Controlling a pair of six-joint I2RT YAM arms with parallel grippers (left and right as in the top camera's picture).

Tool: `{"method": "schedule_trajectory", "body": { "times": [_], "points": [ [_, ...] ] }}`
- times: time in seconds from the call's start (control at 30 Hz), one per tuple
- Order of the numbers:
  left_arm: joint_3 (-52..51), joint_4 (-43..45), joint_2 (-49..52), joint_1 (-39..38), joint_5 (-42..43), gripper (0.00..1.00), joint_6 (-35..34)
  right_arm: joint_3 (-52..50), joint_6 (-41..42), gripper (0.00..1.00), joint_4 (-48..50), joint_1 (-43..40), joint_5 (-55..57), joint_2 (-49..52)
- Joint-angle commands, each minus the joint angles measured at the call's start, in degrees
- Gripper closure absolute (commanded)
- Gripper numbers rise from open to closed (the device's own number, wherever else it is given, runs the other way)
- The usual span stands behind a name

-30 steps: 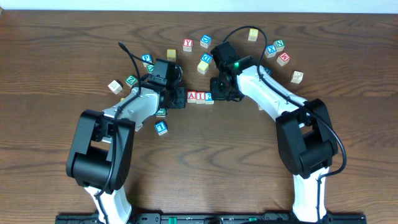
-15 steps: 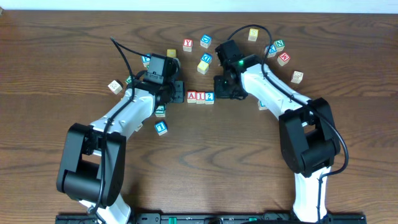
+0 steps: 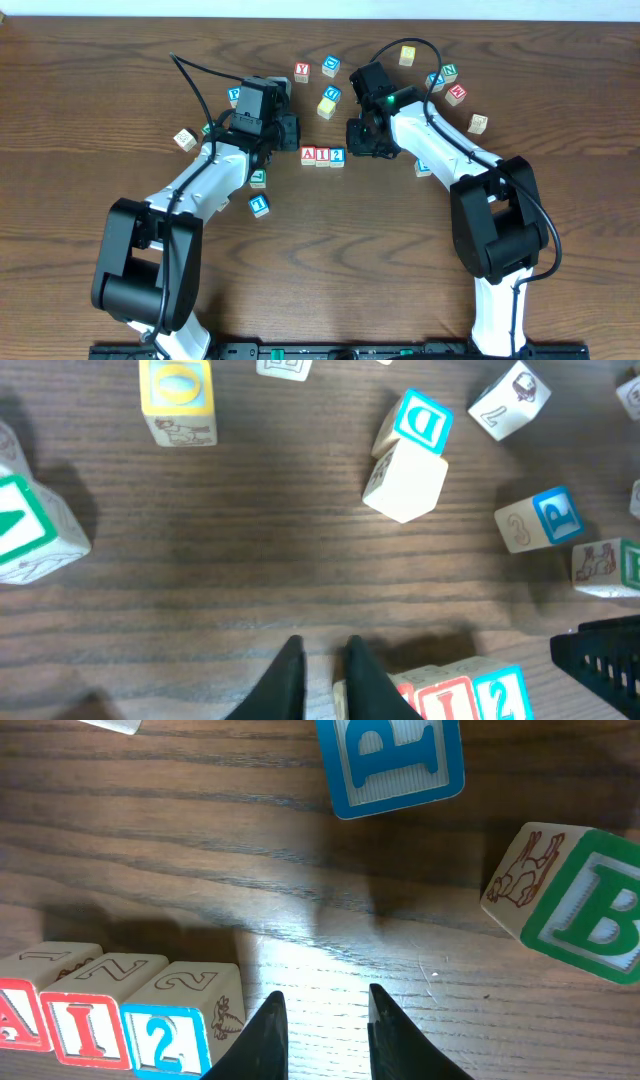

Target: Spell out AI2

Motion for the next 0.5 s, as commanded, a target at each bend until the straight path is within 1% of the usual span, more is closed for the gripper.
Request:
{"method": "schedule_trajectory", "body": {
  "times": [0.0,0.27,0.47],
  "points": [
    [0.8,0.3,2.3,0.0,-0.7,0.92,-1.7,0.7,0.0,0.78,0.0,-0.1,0.3,-0.4],
    [0.8,1.2,3.1,0.0,-0.7,0.93,-1.8,0.7,0.0,0.78,0.0,0.0,0.3,-0.4],
    [0.8,2.7,3.1,-1.5,-0.8,0.92,-1.8,0.7,0.0,0.78,0.0,0.0,0.3,-0.4]
  ]
}}
